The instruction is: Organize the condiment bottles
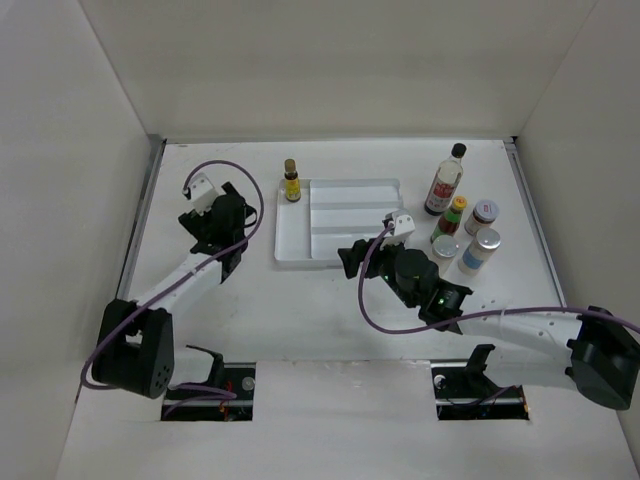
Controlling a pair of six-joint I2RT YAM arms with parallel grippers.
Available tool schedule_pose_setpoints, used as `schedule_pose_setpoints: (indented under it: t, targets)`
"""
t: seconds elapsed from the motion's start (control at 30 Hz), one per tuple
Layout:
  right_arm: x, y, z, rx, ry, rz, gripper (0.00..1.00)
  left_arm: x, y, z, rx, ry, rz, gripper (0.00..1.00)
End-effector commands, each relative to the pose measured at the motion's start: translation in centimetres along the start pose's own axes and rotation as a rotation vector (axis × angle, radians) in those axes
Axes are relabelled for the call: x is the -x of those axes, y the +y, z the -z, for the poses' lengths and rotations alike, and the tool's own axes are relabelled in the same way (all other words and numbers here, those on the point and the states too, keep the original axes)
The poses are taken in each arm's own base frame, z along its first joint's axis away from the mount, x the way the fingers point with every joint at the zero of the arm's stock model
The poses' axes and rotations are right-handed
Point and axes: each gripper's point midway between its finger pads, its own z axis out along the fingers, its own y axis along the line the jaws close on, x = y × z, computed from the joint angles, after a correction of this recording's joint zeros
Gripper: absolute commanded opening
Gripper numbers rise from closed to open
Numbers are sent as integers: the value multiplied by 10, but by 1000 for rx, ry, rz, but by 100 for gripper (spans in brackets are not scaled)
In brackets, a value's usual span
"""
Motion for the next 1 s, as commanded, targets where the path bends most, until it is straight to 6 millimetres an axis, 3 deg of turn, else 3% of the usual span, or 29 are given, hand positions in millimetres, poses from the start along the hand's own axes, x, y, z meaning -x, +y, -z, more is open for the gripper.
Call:
schedule_pose_setpoints:
  t: [0.0,0.17,0.3,0.43,0.7,0.8,0.9,0.97]
  targets:
    - [12,4,-3,14,-45,-28,92,4,12,-18,68,-16,56,90]
    - [6,5,-7,8,-26,-9,93,1,1,-37,70,-1,47,89]
    - [4,5,-10,5,-18,-3,94,-15,-5,-50,36,57,33,88]
    - [0,8,-13,6,-5,5,94,-18,-9,-55,26,60,37,85]
    - [0,9,-12,10,-5,6,95,-27,-4,-62,42,73,29,56]
    - [1,8,-10,11,-9,4,95,-16,-5,-54,26,43,54,46]
    - [3,8,-8,14,-17,0,95,17,-13,-36,-19,-24,105,41]
    - [3,8,-7,15,-20,-3,95,35,-30,-15,-80,-63,136,41]
